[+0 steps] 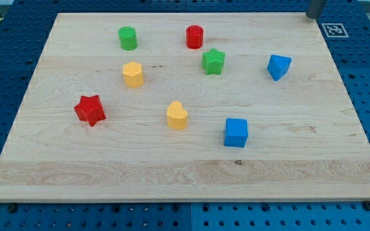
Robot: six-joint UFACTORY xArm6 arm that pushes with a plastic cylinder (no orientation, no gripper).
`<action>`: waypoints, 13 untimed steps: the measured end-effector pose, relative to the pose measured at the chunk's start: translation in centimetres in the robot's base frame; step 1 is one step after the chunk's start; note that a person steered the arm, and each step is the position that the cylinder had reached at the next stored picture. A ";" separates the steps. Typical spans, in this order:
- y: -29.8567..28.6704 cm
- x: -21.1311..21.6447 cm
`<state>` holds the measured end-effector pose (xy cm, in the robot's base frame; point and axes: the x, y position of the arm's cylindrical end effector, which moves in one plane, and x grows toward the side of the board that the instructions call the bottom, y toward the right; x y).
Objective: Point at the blue triangle
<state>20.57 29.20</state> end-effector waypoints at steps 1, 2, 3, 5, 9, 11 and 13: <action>-0.1 2.4; -0.1 2.7; -0.1 3.4; -0.1 5.5; -1.8 8.1; -3.9 8.5; -5.5 8.5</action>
<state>29.05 23.72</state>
